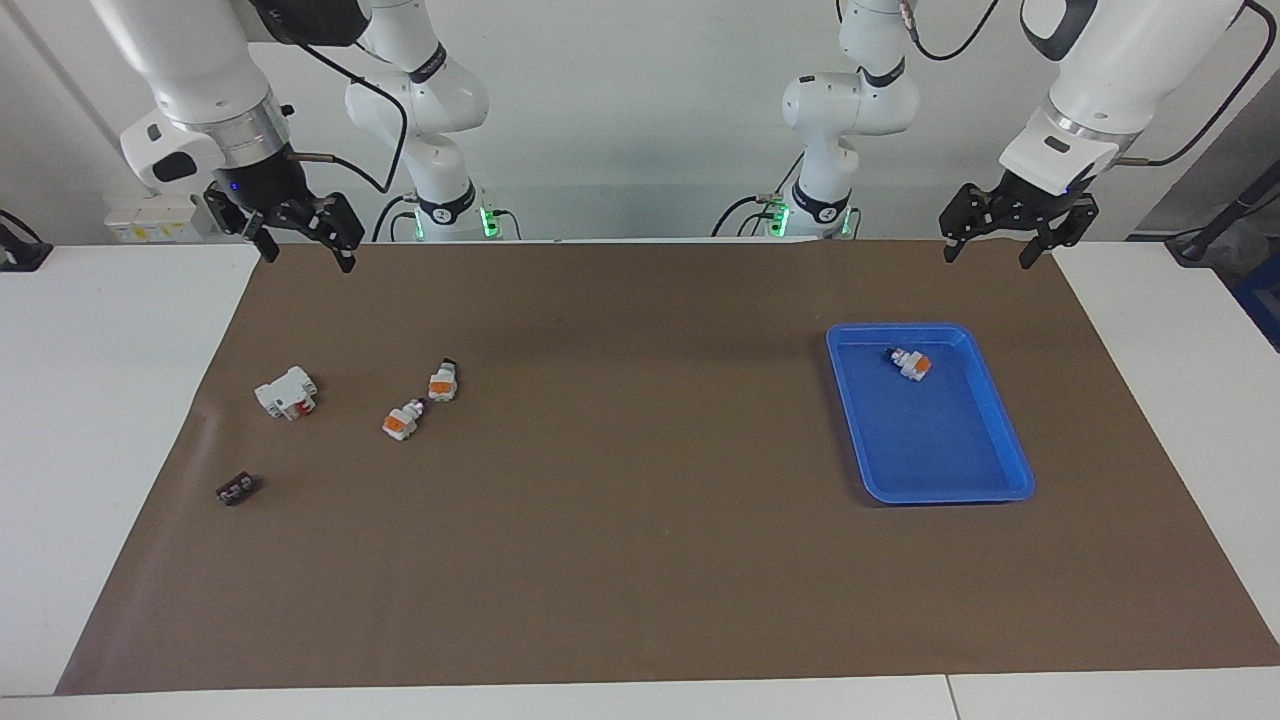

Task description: Turn and place switch with both arms

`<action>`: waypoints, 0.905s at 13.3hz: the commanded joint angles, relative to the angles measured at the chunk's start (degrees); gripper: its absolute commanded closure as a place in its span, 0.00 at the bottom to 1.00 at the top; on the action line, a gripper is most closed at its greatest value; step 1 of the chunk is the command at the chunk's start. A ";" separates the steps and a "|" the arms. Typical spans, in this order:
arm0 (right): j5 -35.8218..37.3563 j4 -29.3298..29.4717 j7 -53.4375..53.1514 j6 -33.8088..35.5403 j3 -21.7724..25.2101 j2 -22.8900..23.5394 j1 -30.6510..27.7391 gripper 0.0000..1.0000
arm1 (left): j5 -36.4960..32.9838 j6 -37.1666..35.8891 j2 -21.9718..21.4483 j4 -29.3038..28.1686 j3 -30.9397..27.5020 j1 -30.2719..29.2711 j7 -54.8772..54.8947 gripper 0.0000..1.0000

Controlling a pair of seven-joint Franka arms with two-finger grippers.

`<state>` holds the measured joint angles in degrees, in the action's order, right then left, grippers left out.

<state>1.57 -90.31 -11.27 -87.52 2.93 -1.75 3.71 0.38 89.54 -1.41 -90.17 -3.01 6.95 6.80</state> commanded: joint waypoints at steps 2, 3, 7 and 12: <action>-0.16 -2.49 1.51 0.78 0.06 -2.02 -0.71 0.00 | -1.26 1.60 -1.75 -2.56 0.19 0.08 -0.65 0.00; -0.16 -3.46 1.60 0.34 0.49 -2.29 -0.63 0.00 | -1.26 1.52 -1.58 -2.56 0.37 -0.18 -0.74 0.00; 0.27 -2.77 2.64 -0.89 -1.87 -2.64 -2.82 0.00 | -1.26 1.25 -1.23 -2.56 4.58 -3.69 -1.35 0.00; 0.01 -2.85 2.39 -0.81 -1.88 -2.55 -2.92 0.00 | -1.18 1.86 -1.49 -3.09 10.92 -8.88 -6.89 0.00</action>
<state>1.59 -91.78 -10.45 -87.30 2.09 -3.32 2.20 0.36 90.08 -1.41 -91.31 6.30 -0.16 1.36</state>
